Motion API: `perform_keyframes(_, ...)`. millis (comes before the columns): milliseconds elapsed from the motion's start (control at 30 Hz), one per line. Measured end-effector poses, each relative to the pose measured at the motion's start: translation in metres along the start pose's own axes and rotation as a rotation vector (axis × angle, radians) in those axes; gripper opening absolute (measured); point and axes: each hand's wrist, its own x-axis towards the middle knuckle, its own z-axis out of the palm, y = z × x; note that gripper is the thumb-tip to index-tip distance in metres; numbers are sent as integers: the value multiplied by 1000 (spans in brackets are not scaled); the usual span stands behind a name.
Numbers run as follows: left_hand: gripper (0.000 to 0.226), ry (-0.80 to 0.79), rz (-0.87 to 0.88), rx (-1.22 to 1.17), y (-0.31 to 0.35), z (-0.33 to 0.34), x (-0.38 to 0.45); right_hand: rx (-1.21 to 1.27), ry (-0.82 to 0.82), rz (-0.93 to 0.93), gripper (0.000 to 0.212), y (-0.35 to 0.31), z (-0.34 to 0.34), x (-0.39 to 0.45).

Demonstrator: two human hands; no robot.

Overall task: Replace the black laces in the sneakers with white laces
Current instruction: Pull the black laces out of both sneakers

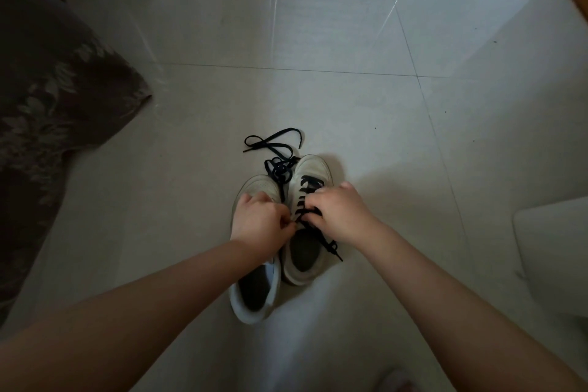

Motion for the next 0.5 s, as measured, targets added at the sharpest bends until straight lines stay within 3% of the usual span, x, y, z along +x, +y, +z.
perform_keyframes(67,28,-12,0,11,0,0,0,59,24,-8,20,1,2,1)
perform_keyframes(167,29,-22,-3,33,1,0,1,691,126,83,18,-1,-8,-4)
perform_keyframes(233,28,-14,-13,19,1,0,1,956,234,185,20,1,-19,-7)
perform_keyframes(300,27,-9,-14,8,1,1,1,1045,268,254,24,5,-22,-7)
perform_keyframes(400,26,-3,-10,5,2,2,1,1214,170,334,29,4,-20,-7)
perform_keyframes(500,26,10,-3,0,1,4,0,960,52,335,19,-6,-9,-7)
